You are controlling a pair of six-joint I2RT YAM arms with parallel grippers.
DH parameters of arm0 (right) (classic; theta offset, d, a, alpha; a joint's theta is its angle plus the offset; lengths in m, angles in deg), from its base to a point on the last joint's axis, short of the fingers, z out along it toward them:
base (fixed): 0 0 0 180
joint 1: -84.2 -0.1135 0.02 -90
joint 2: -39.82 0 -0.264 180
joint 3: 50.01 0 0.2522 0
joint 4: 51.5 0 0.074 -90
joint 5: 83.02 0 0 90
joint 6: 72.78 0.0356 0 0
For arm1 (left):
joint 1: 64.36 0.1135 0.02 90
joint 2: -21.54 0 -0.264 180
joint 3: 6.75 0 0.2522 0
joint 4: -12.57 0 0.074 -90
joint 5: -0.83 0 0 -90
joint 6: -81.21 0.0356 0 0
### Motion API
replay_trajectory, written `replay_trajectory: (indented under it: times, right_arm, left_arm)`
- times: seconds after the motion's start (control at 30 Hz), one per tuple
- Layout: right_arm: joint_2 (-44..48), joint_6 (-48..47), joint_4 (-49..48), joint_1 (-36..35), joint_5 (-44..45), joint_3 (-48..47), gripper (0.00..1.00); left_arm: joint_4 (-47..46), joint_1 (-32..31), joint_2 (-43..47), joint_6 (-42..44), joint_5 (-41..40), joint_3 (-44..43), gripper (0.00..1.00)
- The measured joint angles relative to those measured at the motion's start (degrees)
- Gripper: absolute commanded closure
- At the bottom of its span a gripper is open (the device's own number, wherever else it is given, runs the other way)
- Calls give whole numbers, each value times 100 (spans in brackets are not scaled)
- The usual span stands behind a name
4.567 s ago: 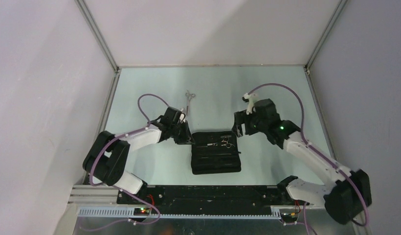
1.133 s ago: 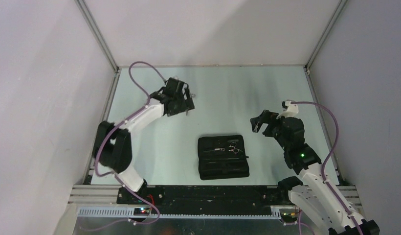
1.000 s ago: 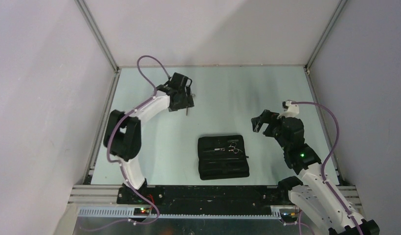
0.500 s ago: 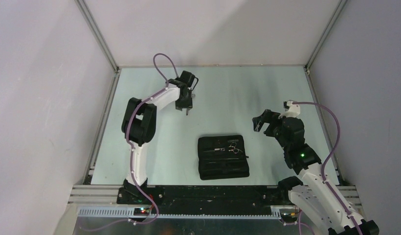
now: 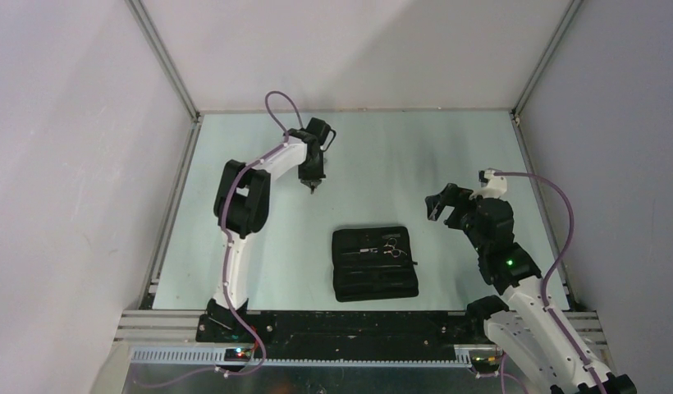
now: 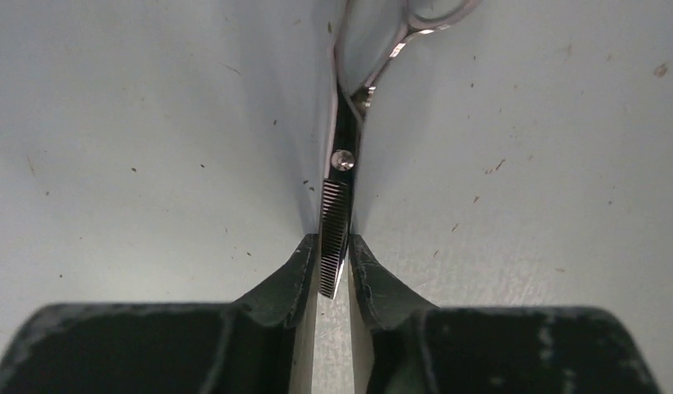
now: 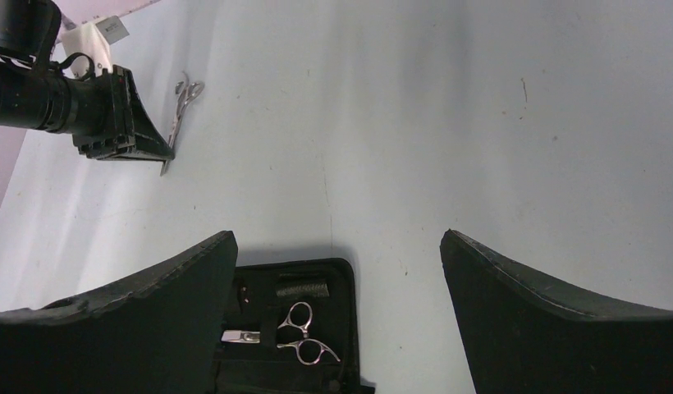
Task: Sort the hair-cutting tools
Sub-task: Move the scissors to the center of the board.
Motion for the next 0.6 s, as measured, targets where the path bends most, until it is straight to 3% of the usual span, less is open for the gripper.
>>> replay_trajectory:
  times: [0.2, 0.6]
  right_arm:
    - [13, 0, 13, 24, -7, 0, 1]
    - [136, -2, 57, 35, -33, 0, 1]
  left_arm:
    - [-190, 2, 369, 35, 101, 612, 94]
    - [-402, 2, 3075, -326, 358, 4282, 96]
